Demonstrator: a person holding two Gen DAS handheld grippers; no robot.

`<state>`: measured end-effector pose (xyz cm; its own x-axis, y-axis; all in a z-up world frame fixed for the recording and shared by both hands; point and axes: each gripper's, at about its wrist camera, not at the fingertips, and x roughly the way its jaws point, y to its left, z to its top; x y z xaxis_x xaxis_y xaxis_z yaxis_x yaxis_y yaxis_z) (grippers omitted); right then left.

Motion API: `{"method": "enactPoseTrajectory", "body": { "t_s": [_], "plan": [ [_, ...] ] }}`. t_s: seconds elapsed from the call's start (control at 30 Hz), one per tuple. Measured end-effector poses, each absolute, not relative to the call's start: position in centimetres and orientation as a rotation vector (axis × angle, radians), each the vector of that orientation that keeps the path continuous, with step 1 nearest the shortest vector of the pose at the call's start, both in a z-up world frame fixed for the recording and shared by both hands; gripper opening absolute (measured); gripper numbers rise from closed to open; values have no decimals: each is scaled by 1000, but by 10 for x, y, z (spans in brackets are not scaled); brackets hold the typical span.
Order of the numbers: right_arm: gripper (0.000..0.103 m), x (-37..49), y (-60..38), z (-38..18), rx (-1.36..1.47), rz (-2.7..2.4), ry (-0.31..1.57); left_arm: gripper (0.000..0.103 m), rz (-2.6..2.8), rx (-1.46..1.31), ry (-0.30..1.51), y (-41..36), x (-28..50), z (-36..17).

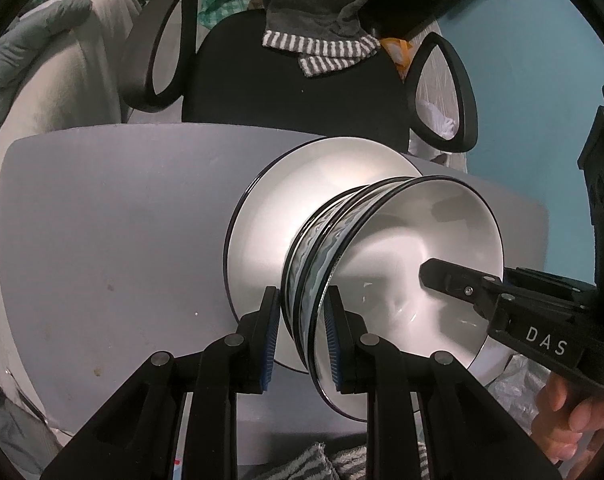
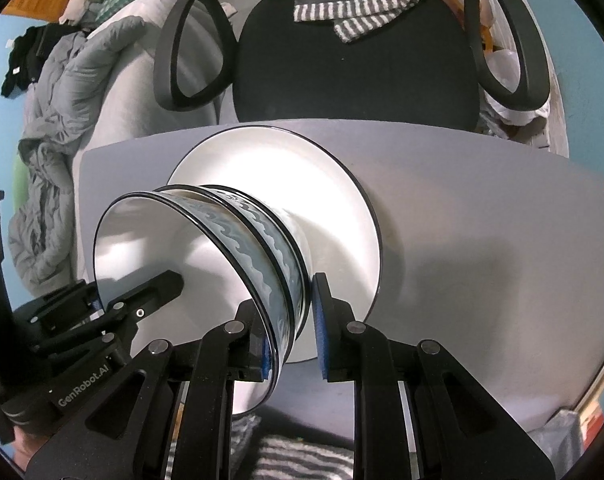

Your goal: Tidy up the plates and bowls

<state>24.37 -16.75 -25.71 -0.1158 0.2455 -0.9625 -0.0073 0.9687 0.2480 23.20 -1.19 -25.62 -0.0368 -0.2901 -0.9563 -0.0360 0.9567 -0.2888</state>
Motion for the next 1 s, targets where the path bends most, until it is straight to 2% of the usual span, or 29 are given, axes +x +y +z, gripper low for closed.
{"method": "enactPoseTrajectory", "body": {
  "t_s": [0.13, 0.27, 0.33, 0.47, 0.53, 0.6, 0.87, 1.0],
  "plan": [
    [24, 241, -166, -256, 181, 221, 1660, 21, -191, -234, 1573, -12, 227, -251],
    [45, 236, -168, -249, 131, 194, 1602, 24, -175, -225, 1516, -9, 224, -236],
    [50, 233, -170, -243, 108, 171, 1574, 25, -171, -219, 1488, -8, 223, -228],
    [51, 227, -177, -231, 122, 153, 1524, 27, -164, -194, 1422, -11, 220, -207],
    [52, 224, -179, -224, 120, 147, 1499, 40, -163, -179, 1382, -13, 217, -196],
    [57, 220, -179, -213, 93, 137, 1458, 49, -154, -169, 1330, -12, 213, -183],
    [57, 201, -180, -170, -11, 142, 1331, 52, -135, -161, 1269, -10, 192, -158],
    [58, 194, -185, -149, -15, 135, 1283, 60, -118, -147, 1240, -9, 181, -144]
  ]
}}
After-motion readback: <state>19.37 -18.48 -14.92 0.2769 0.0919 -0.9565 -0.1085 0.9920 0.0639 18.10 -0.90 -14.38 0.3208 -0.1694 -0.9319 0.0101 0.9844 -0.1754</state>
